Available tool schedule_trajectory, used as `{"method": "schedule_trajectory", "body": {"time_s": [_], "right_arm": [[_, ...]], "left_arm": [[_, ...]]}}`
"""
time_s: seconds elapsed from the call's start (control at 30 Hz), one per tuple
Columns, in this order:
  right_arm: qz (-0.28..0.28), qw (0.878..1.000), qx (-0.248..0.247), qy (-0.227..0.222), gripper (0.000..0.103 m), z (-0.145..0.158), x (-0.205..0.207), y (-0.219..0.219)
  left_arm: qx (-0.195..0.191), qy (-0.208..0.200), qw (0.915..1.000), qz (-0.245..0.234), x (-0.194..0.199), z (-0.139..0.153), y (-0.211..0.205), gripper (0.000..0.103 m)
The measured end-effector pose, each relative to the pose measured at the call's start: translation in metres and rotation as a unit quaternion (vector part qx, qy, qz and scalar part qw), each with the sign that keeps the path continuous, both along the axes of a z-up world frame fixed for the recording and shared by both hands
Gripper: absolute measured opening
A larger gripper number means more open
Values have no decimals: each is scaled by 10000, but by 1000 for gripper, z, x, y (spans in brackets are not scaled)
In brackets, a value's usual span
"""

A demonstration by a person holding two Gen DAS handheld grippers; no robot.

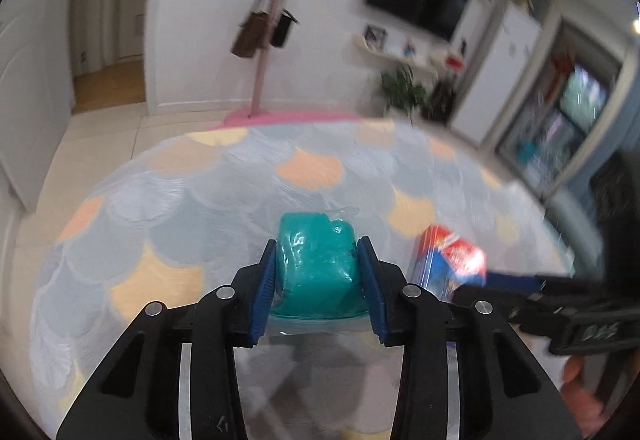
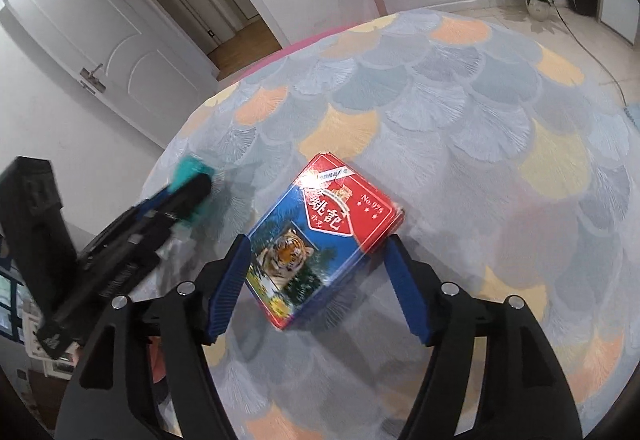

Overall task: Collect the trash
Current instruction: 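Grasp the red tiger-print box with the right tool while the left tool grasps the teal packet, then drop the tiger-print box into the basket with the right tool while the left tool drops the teal packet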

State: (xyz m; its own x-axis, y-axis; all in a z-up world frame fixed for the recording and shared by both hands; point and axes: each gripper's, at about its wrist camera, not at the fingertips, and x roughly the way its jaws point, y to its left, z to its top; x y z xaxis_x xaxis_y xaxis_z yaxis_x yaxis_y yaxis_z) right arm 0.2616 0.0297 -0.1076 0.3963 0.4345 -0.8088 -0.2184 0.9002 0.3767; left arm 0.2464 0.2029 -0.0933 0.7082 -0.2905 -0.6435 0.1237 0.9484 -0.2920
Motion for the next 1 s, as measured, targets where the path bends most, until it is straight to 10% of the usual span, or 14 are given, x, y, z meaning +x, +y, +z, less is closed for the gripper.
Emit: {"method": "schedule_trajectory", "body": {"time_s": [0.37, 0.53, 1.0], "right_arm": [[173, 9851, -1467, -885, 79, -8, 2, 71], [98, 9804, -1620, -1118, 63, -6, -9, 69], [-1119, 9629, -1164, -2163, 60, 86, -61, -118]], "left_arm": [[-434, -389, 9956, 735, -17, 7, 27, 38], [-282, -483, 9966, 609, -18, 13, 20, 38], [-219, -862, 9940, -633, -25, 75, -116, 38]]}}
